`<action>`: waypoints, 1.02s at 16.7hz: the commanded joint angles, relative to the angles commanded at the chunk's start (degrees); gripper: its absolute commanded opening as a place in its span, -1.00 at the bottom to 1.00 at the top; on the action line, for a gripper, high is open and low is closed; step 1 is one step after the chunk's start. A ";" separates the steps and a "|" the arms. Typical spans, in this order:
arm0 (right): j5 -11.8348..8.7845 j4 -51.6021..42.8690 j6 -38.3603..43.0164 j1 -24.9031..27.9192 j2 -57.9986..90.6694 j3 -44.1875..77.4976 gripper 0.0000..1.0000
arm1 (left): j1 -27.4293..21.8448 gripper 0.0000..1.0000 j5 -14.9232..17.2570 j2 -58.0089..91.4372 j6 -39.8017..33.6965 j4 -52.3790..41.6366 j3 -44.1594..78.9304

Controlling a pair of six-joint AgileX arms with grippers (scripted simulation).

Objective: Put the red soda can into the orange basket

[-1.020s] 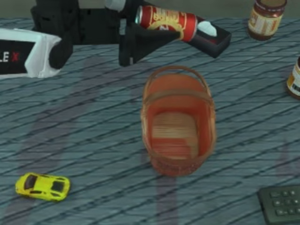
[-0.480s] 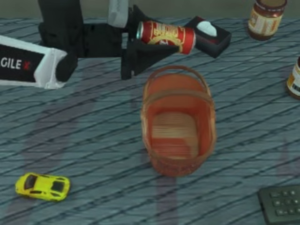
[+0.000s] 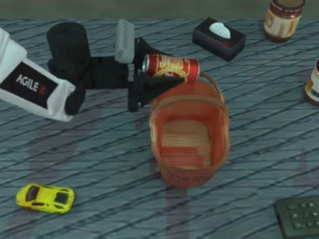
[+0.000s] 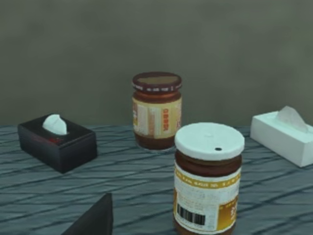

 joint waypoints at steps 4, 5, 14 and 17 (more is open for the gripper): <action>0.00 0.00 0.00 0.00 0.00 0.00 1.00 | 0.00 -0.70 0.00 0.00 0.00 0.00 0.00; 0.00 0.00 0.00 0.00 0.00 0.00 1.00 | 0.00 -0.55 0.00 0.00 0.00 0.00 0.00; 0.00 0.00 0.00 0.00 0.00 0.00 1.00 | 0.00 0.81 0.00 0.00 0.00 0.00 0.00; 0.00 0.00 0.00 0.00 0.00 0.00 1.00 | 0.00 1.00 0.00 0.00 0.00 0.00 0.00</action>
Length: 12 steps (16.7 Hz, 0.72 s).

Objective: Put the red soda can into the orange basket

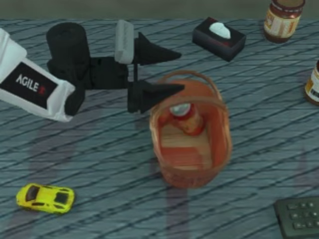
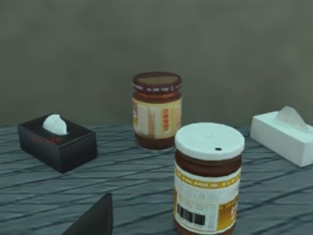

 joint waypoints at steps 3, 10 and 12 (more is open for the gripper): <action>0.00 0.00 0.00 0.00 0.00 0.00 1.00 | 0.00 1.00 0.00 0.00 0.00 0.00 0.00; -0.14 -1.51 -0.96 0.80 1.73 1.72 1.00 | 0.14 1.00 -1.16 -1.54 -0.47 -1.07 -0.93; -0.31 -5.02 -3.17 2.51 5.88 5.84 1.00 | 0.94 1.00 -3.81 -5.14 -1.50 -3.57 -3.26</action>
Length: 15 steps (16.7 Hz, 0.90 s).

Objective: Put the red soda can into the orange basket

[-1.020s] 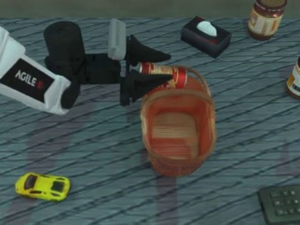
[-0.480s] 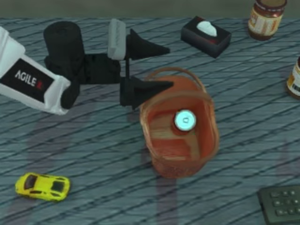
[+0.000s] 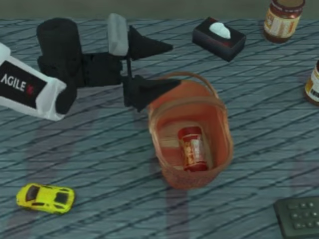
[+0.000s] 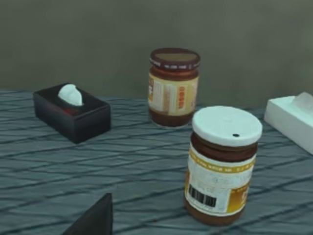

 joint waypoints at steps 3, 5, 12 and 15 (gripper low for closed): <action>-0.11 -8.32 -5.20 3.69 10.69 10.62 1.00 | 1.86 1.00 -6.29 -8.82 -2.05 -5.81 -5.52; -0.08 -15.47 -9.61 6.70 20.44 20.34 1.00 | 3.44 1.00 -11.63 -16.86 -3.40 -10.57 -10.15; 0.07 -45.72 -28.09 19.10 63.74 63.87 1.00 | 9.75 1.00 -33.22 -56.56 -5.62 -28.99 -29.23; 0.10 -58.73 -36.04 24.45 83.22 83.21 1.00 | 12.35 1.00 -42.85 -75.95 -5.13 -36.85 -38.13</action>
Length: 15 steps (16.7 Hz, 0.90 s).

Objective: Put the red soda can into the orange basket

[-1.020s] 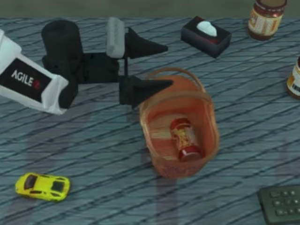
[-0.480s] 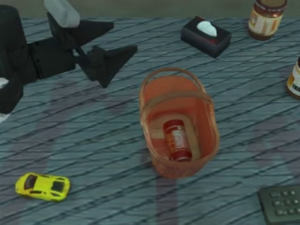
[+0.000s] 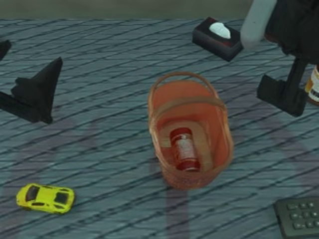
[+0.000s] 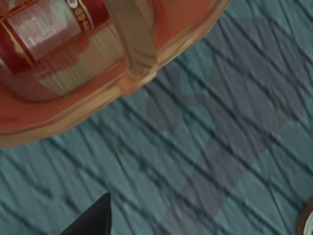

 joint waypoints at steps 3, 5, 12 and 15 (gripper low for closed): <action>0.06 -11.36 -7.06 4.76 17.27 17.35 1.00 | 2.23 1.00 -9.06 -18.16 1.12 -7.18 -8.63; 0.15 -17.62 -11.04 7.45 26.63 27.24 1.00 | 3.47 1.00 -14.50 -28.45 2.01 -11.34 -13.86; 0.50 -28.73 -18.52 12.52 42.41 45.13 1.00 | 5.66 1.00 -25.29 -46.50 4.23 -19.19 -24.35; 0.50 -28.82 -18.59 12.56 42.53 45.28 1.00 | 5.68 1.00 -25.40 -46.66 4.25 -19.26 -24.45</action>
